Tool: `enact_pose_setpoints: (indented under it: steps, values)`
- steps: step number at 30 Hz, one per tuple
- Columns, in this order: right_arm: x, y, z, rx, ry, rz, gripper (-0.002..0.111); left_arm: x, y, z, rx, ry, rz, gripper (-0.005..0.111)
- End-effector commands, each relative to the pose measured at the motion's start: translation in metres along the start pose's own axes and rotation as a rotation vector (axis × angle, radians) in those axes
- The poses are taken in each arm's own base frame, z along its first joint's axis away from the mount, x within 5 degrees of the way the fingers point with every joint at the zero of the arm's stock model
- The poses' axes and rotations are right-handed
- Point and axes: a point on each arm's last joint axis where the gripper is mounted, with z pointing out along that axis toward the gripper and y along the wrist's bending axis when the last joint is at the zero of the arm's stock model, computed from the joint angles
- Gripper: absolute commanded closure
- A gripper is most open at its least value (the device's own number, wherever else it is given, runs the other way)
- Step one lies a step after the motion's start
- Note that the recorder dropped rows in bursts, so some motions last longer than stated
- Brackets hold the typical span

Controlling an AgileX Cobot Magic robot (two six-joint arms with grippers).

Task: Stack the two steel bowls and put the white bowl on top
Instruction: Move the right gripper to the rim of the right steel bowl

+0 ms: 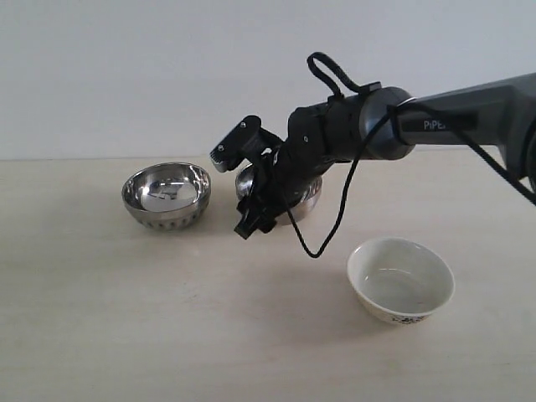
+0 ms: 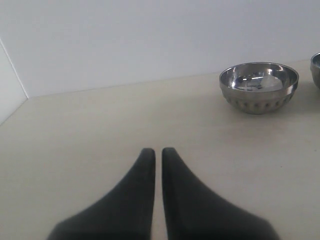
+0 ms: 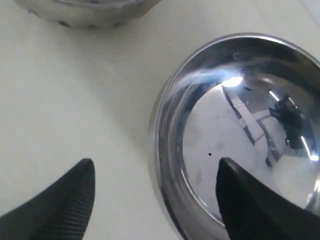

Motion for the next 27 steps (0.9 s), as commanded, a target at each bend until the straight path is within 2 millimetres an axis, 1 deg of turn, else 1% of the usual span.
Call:
enact_pose_setpoints:
  steps: [1, 6, 7, 11, 15, 17, 20, 21, 24, 27]
  values:
    - [0.002, -0.003, 0.009, 0.033, -0.018, -0.016, 0.046, 0.000, 0.000, 0.000, -0.001, -0.008, -0.017, 0.103]
    - [0.007, -0.002, 0.017, 0.035, -0.005, -0.023, 0.047, 0.000, 0.000, 0.000, -0.001, -0.008, -0.017, 0.103]
    - [0.007, -0.001, 0.018, 0.035, -0.005, -0.025, 0.049, 0.000, 0.000, 0.000, -0.001, -0.008, -0.017, 0.103]
    - [0.010, 0.000, 0.022, 0.032, 0.001, -0.021, 0.066, 0.000, 0.000, 0.000, -0.001, -0.008, -0.017, 0.103]
    - [0.009, -0.001, 0.022, 0.036, -0.007, -0.005, 0.074, 0.000, 0.000, 0.000, -0.001, -0.008, -0.017, 0.103]
    - [0.009, -0.001, 0.022, 0.037, -0.010, -0.004, 0.080, 0.000, 0.000, 0.000, -0.001, -0.008, -0.017, 0.103]
    - [0.009, 0.000, 0.022, 0.034, -0.004, 0.000, 0.099, 0.000, 0.000, 0.000, -0.001, -0.008, -0.017, 0.103]
    - [0.010, 0.000, 0.022, 0.031, 0.002, 0.001, 0.107, 0.000, 0.000, 0.000, -0.001, -0.008, -0.017, 0.103]
    - [0.009, -0.001, 0.018, 0.026, 0.013, 0.001, 0.108, 0.000, 0.000, 0.000, -0.001, -0.008, -0.017, 0.103]
    - [0.003, -0.003, 0.004, 0.025, 0.026, -0.008, 0.108, 0.000, 0.000, 0.000, -0.001, -0.008, -0.017, 0.103]
